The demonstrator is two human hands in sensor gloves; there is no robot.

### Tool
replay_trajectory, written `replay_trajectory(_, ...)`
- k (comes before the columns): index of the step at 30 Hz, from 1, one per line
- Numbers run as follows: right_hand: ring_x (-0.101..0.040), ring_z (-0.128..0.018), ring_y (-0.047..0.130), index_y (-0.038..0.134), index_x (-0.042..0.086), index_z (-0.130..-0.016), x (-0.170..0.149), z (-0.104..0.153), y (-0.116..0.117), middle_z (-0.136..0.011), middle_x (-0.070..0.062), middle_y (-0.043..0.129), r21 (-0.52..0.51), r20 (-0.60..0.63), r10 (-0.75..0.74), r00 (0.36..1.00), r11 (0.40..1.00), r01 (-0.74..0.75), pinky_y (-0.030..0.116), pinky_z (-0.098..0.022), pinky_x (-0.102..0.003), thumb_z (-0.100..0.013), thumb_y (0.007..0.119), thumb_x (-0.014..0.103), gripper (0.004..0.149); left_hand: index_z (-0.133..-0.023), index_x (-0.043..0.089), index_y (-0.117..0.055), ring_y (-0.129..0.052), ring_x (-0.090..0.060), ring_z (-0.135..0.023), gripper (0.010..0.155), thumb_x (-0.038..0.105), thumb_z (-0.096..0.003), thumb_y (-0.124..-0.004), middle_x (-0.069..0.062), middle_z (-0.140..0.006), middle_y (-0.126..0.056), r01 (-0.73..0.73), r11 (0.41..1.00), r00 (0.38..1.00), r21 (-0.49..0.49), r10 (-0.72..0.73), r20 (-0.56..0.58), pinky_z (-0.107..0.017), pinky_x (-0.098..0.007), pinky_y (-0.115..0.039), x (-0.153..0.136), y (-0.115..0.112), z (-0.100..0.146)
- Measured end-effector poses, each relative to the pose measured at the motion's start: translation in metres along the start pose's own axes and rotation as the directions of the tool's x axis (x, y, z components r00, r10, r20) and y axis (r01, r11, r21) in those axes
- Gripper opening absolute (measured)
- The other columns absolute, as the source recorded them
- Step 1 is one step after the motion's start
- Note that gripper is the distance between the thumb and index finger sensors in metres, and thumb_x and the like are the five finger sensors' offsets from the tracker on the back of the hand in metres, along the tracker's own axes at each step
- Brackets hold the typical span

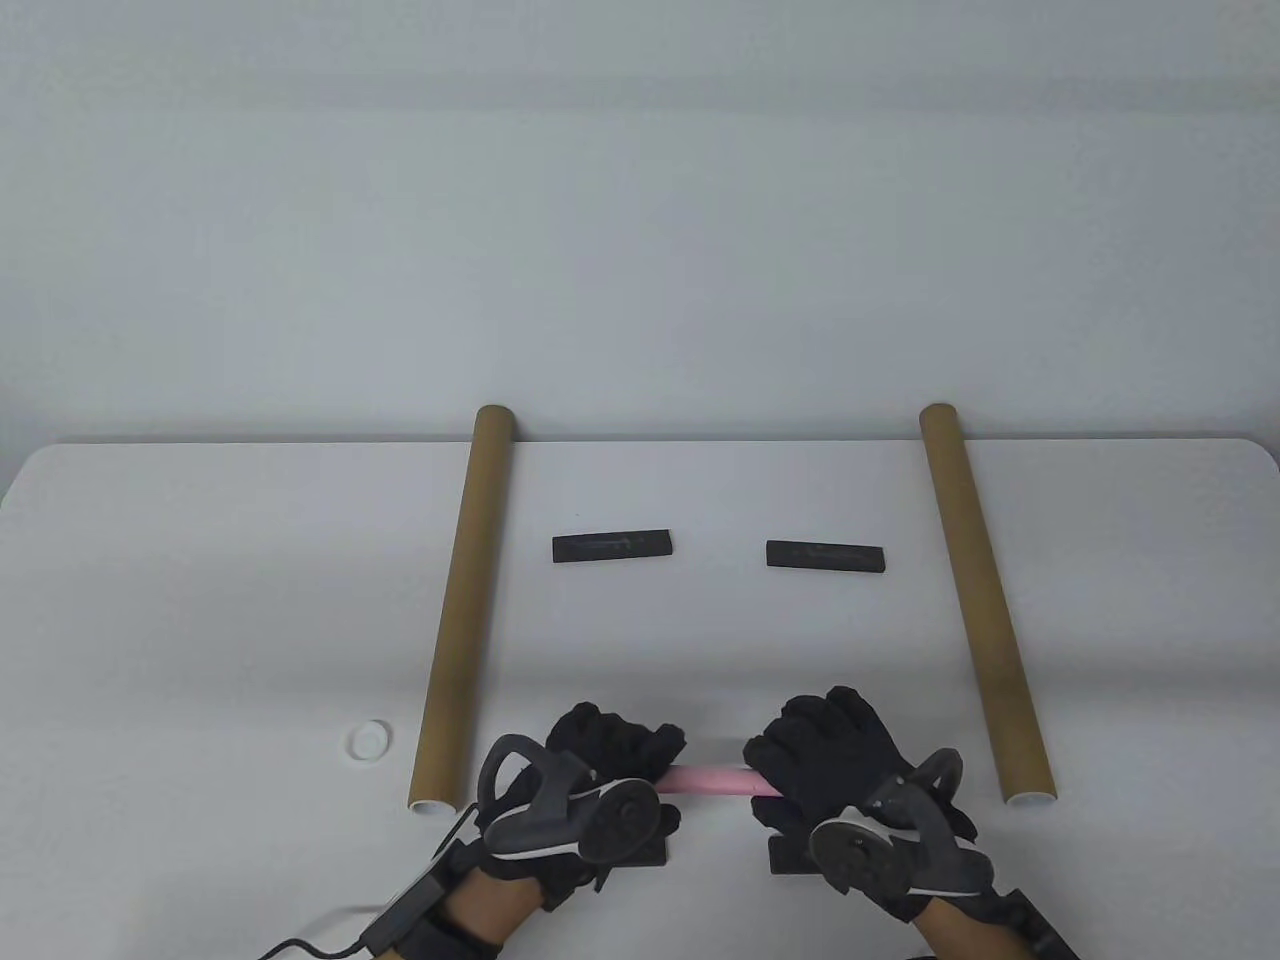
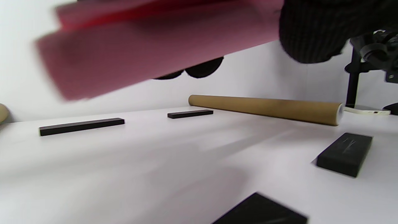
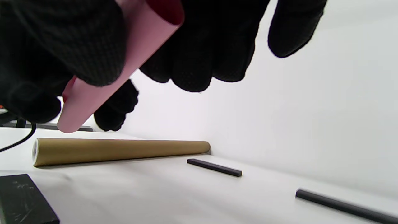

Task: Roll up papers and store in mailing tubes

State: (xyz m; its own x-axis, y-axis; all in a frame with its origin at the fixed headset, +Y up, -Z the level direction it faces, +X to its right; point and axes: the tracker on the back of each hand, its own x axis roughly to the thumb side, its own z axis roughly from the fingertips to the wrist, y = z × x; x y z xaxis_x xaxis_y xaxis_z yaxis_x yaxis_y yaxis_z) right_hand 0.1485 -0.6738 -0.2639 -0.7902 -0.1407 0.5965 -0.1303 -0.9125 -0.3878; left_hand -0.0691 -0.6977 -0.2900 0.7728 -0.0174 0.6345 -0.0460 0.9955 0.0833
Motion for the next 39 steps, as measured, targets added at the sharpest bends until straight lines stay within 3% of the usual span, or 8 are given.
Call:
replay_trajectory(4,-0.036,-0.095,0.086,0.087,0.026,-0.089,0.018,-0.001,-0.007,-0.09,-0.002,0.092,-0.039,0.05,0.096,0.994,0.995,-0.094,0.066,-0.074,-0.066,-0.043,0.09,0.052,0.052,-0.101,0.026,-0.064,-0.096,-0.023,-0.085,0.077,0.064,-0.0358,-0.08,0.003,-0.09,-0.088,-0.026,1.0,1.0,-0.007,0.027,0.006,-0.071,-0.051,-0.07,0.011,0.001,-0.003)
replay_trajectory(8,-0.034,-0.097,0.085,0.085,0.027,-0.091,0.03,-0.002,-0.011,-0.092,0.0,0.09,-0.078,0.079,0.14,0.987,0.988,-0.134,0.065,-0.075,-0.066,-0.043,0.09,0.052,0.054,-0.088,0.033,-0.079,-0.106,-0.015,-0.069,0.054,0.054,-0.0383,-0.083,0.01,-0.073,-0.099,-0.112,0.994,0.994,-0.016,0.112,-0.017,-0.07,-0.049,-0.073,0.011,0.003,-0.007)
replay_trajectory(13,-0.042,-0.102,0.075,0.053,0.018,-0.113,0.01,0.002,-0.016,-0.108,-0.007,0.072,-0.131,-0.009,0.035,0.999,0.991,-0.035,0.06,-0.075,-0.069,-0.047,0.081,0.057,0.082,-0.084,0.043,-0.081,-0.1,-0.019,-0.079,0.046,0.052,-0.0385,-0.085,0.009,-0.082,-0.095,-0.352,0.936,0.924,0.009,0.349,-0.157,-0.073,-0.054,-0.062,-0.027,0.006,-0.008)
replay_trajectory(15,-0.043,-0.101,0.075,0.053,0.016,-0.113,0.0,0.006,-0.018,-0.108,-0.009,0.072,-0.145,-0.039,0.01,0.999,0.989,-0.015,0.061,-0.073,-0.069,-0.047,0.079,0.058,0.083,-0.083,0.045,-0.082,-0.096,-0.023,-0.086,0.045,0.051,-0.0383,-0.086,0.007,-0.086,-0.093,-0.526,0.851,0.837,0.014,0.52,-0.173,-0.072,-0.06,-0.055,-0.044,0.007,-0.007)
replay_trajectory(19,-0.044,-0.099,0.077,0.055,0.015,-0.112,-0.015,0.01,-0.018,-0.106,-0.01,0.074,-0.151,-0.078,-0.048,0.996,0.988,0.036,0.063,-0.072,-0.069,-0.048,0.079,0.058,0.081,-0.08,0.045,-0.085,-0.086,-0.031,-0.094,0.04,0.041,-0.0398,-0.088,0.003,-0.091,-0.089,-0.857,0.513,0.499,0.054,0.851,-0.166,-0.071,-0.065,-0.046,-0.06,-0.004,-0.005)
replay_trajectory(23,-0.044,-0.098,0.078,0.057,0.015,-0.112,-0.018,0.01,-0.017,-0.105,-0.01,0.076,-0.142,-0.088,-0.07,0.994,0.988,0.057,0.064,-0.071,-0.069,-0.048,0.079,0.058,0.081,-0.077,0.045,-0.086,-0.082,-0.033,-0.097,0.038,0.037,-0.04,-0.089,0.002,-0.093,-0.087,-0.929,0.368,0.36,0.021,0.918,-0.164,-0.071,-0.065,-0.044,-0.064,-0.018,-0.009)
replay_trajectory(35,-0.045,-0.097,0.079,0.06,0.013,-0.111,-0.021,0.01,-0.017,-0.102,-0.011,0.079,-0.129,-0.11,-0.087,0.99,0.989,0.073,0.065,-0.07,-0.069,-0.048,0.078,0.058,0.079,-0.069,0.045,-0.092,-0.076,-0.033,-0.101,0.035,0.028,-0.0385,-0.092,0.002,-0.094,-0.085,-0.983,0.18,0.166,0.023,0.945,-0.283,-0.07,-0.065,-0.035,-0.074,-0.063,-0.012)
replay_trajectory(39,-0.045,-0.097,0.078,0.06,0.013,-0.111,-0.021,0.01,-0.016,-0.102,-0.011,0.079,-0.116,-0.105,-0.09,0.99,0.99,0.078,0.065,-0.07,-0.068,-0.048,0.078,0.059,0.079,-0.074,0.043,-0.089,-0.076,-0.035,-0.1,0.039,0.03,-0.0385,-0.092,0.0,-0.094,-0.085,-0.972,0.23,0.207,0.04,0.927,-0.312,-0.071,-0.065,-0.037,-0.074,-0.066,-0.012)
